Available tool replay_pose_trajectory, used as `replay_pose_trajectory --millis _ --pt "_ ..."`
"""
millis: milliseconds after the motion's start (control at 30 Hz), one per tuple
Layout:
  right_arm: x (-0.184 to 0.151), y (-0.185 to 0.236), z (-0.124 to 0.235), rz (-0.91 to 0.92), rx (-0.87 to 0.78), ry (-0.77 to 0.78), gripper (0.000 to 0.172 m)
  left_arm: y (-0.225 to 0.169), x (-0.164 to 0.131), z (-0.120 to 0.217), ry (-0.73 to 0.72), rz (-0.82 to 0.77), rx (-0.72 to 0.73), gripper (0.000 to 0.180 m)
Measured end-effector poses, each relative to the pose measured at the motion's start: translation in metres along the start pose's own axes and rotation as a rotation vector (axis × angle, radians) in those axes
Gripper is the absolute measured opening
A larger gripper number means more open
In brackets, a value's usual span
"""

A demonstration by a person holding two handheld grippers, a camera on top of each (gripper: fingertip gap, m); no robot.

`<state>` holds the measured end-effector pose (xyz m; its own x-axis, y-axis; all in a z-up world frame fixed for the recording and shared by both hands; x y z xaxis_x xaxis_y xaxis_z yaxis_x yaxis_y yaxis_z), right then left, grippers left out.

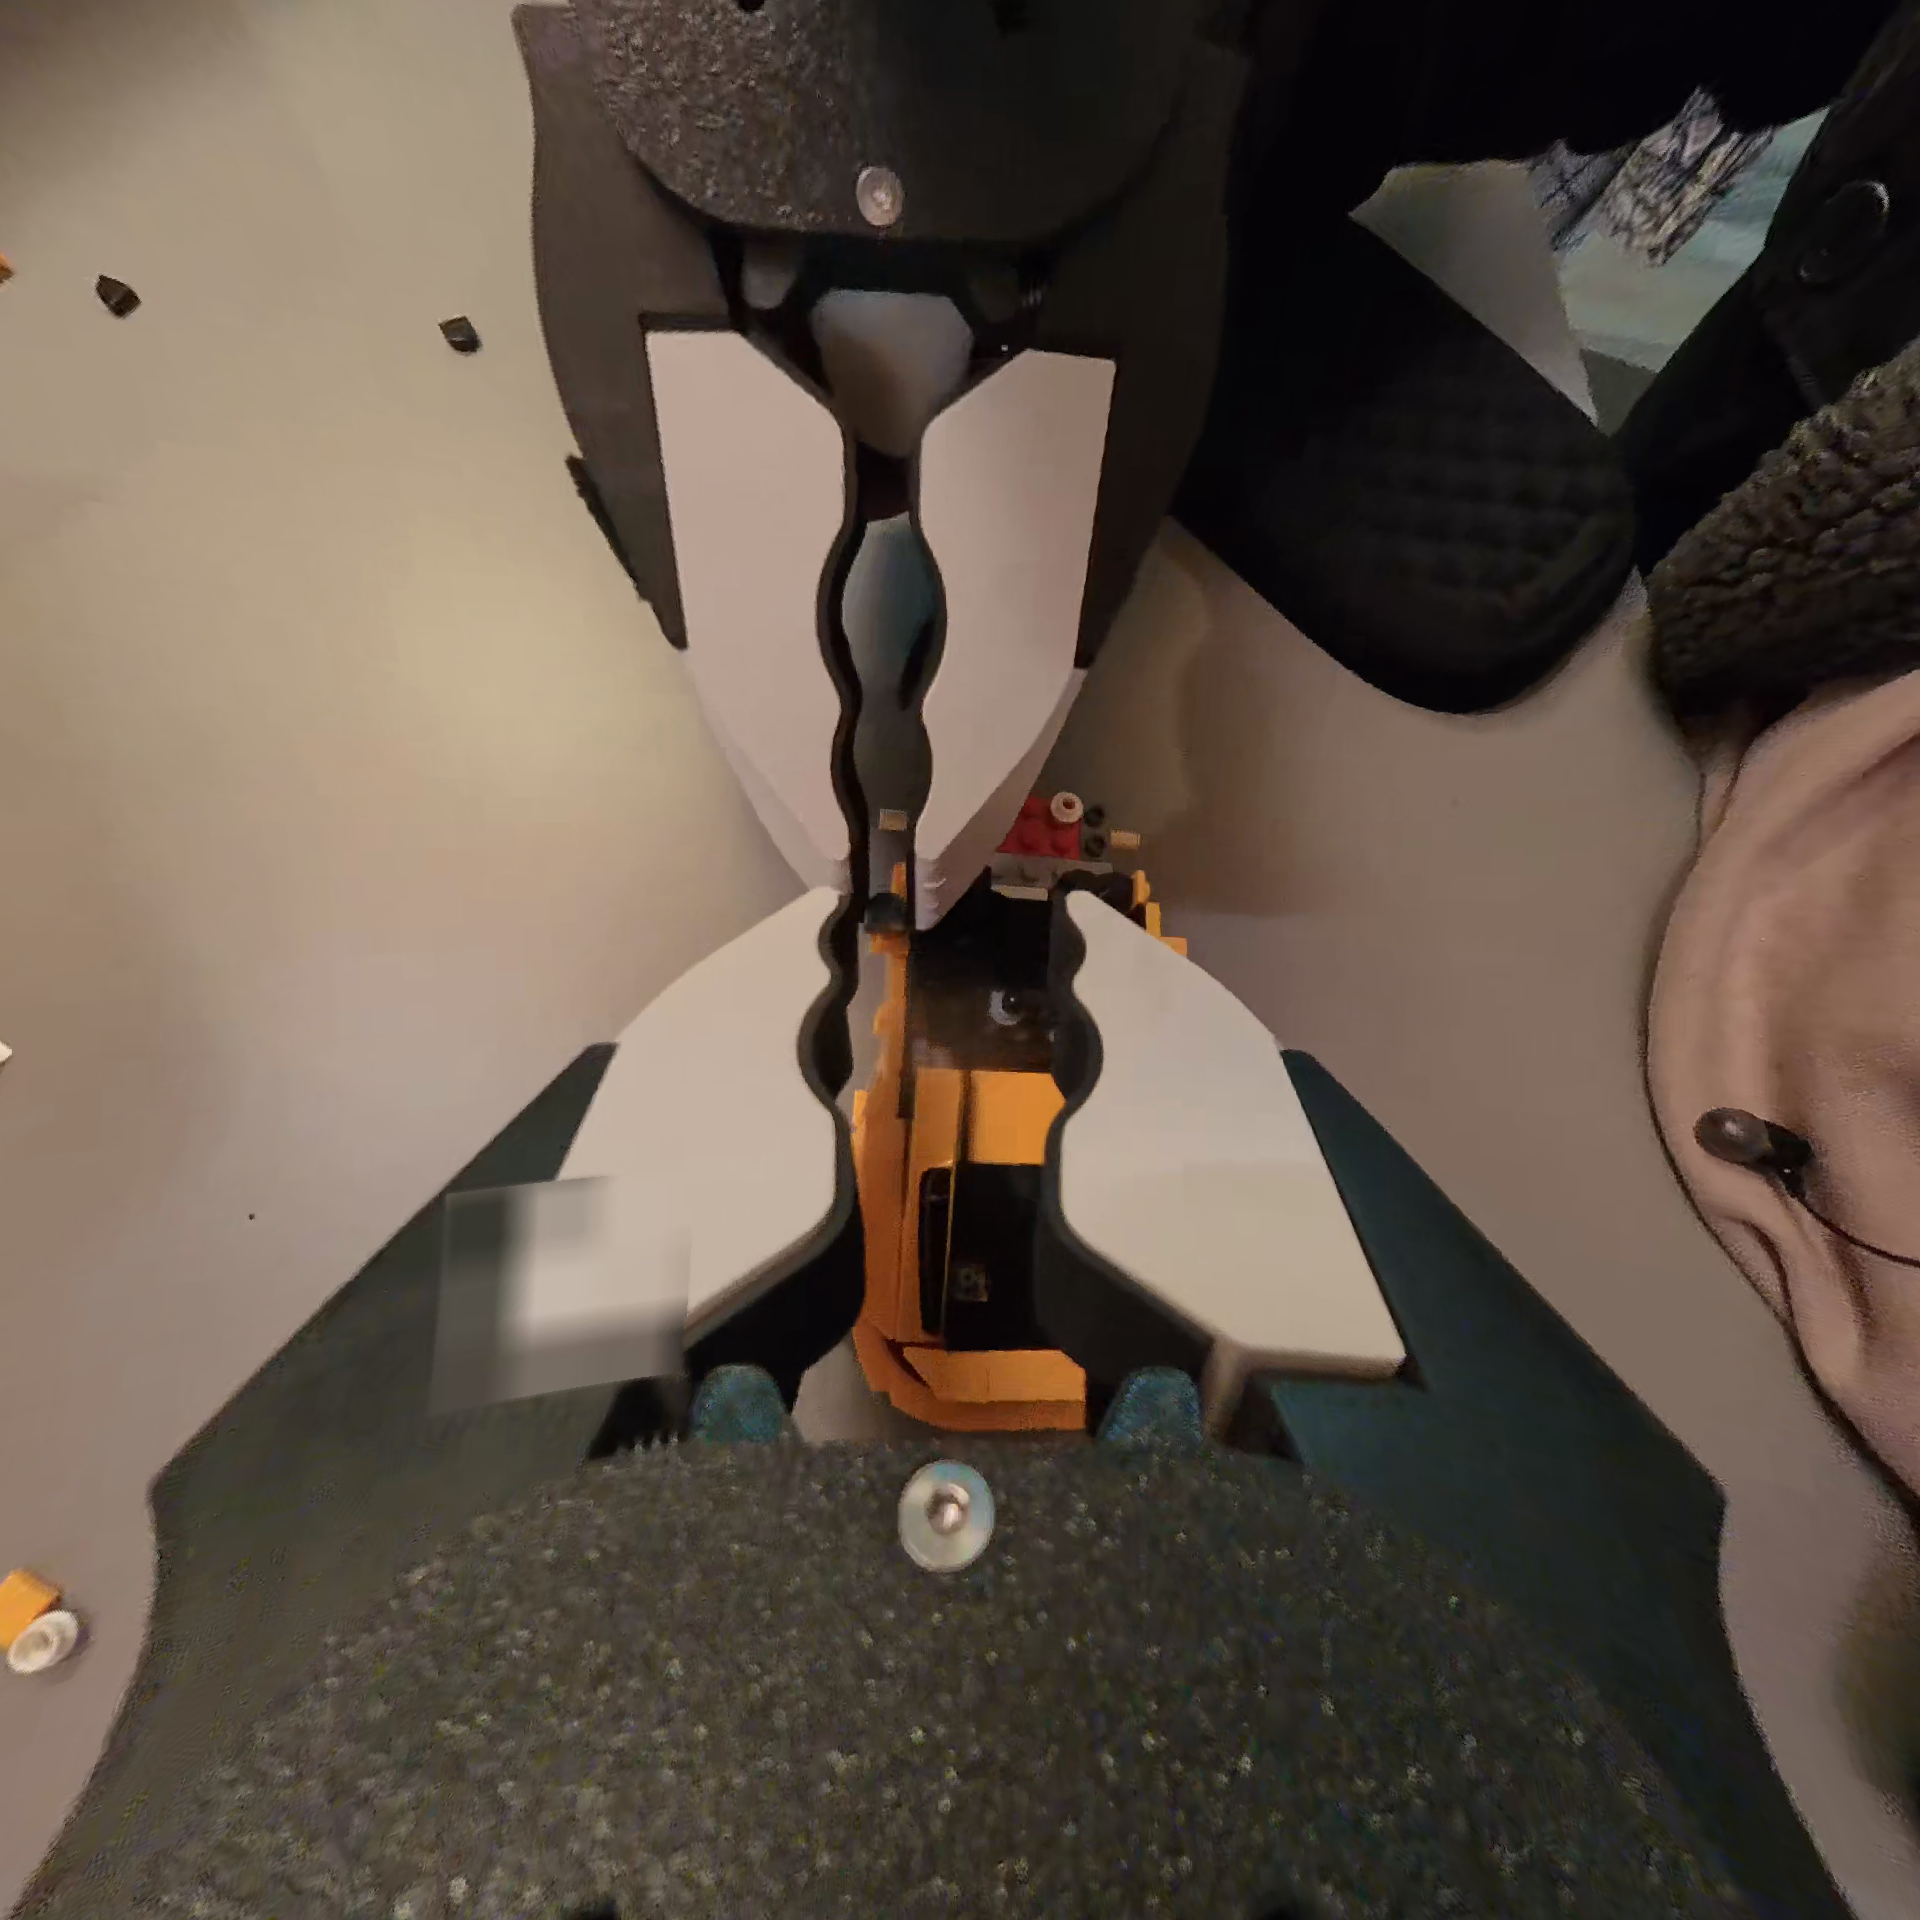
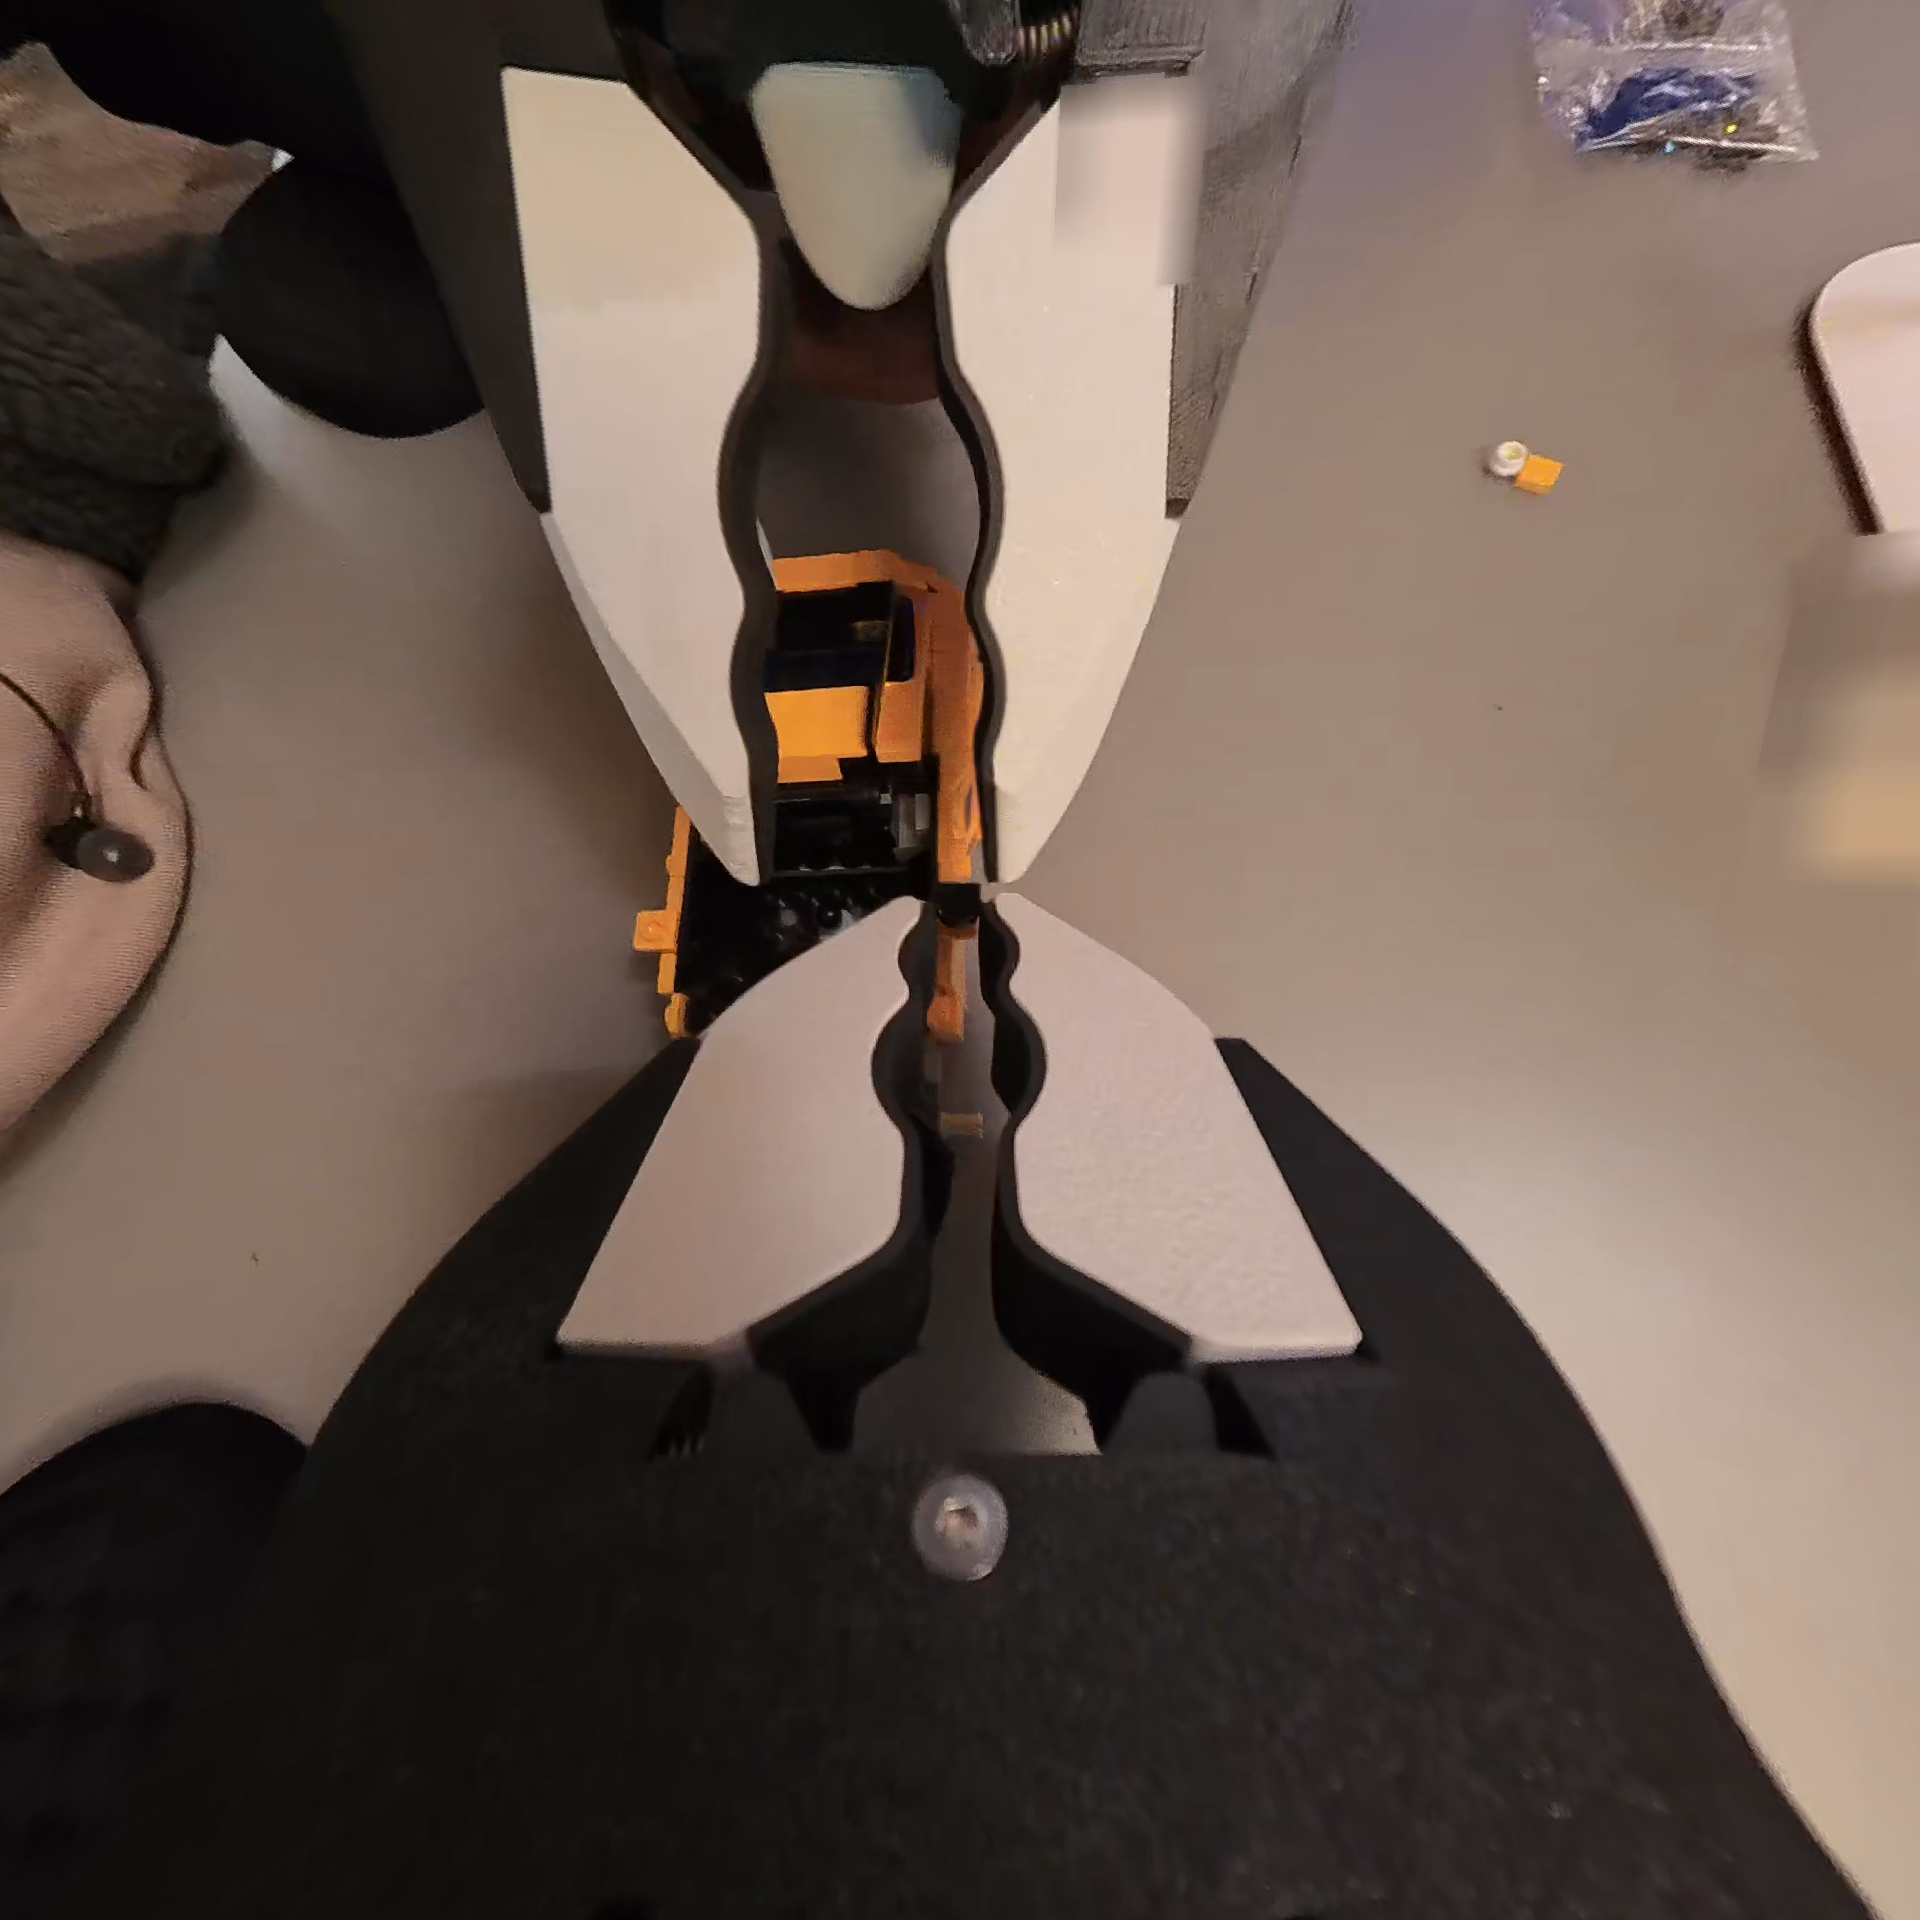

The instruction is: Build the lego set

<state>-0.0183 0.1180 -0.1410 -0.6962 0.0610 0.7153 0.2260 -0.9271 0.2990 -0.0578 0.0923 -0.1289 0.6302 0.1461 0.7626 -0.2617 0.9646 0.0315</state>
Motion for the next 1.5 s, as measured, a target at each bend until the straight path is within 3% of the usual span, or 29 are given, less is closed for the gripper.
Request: replay_pose_trajectory --millis 733,967,1100,1300,1500 --pt "-0.002 0.003 -0.002 0.045 -0.027 0.049 0.008 -0.014 -0.005 -0.006 0.127 -0.099 0.003 0.034" --pt "-0.004 0.002 0.003 0.014 -0.003 0.053 0.015 -0.016 -0.004 -0.005 0.139 -0.12 0.015 0.035" --pt "-0.008 -0.004 0.007 -0.112 0.082 0.064 0.016 -0.018 -0.003 -0.005 0.144 -0.127 0.015 0.036" --pt "-0.011 -0.011 0.005 -0.442 0.317 0.081 0.016 -0.019 -0.001 -0.006 0.162 -0.141 0.009 0.038" --pt "-0.012 -0.015 0.003 -0.591 0.426 0.08 0.012 -0.02 0.0 -0.006 0.161 -0.137 0.004 0.039"
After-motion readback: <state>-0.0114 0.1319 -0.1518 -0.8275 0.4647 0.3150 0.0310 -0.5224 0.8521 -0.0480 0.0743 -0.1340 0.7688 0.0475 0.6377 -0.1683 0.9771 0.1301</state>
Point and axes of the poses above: each gripper's, where its closed fingertips meet, z back along the fingers, x out of its top, y = z × x across the jaws, the point moved 4 cm from there along z, back along the fingers, and after that the axes turned 14 degrees about -z, right-handed, at the moved point
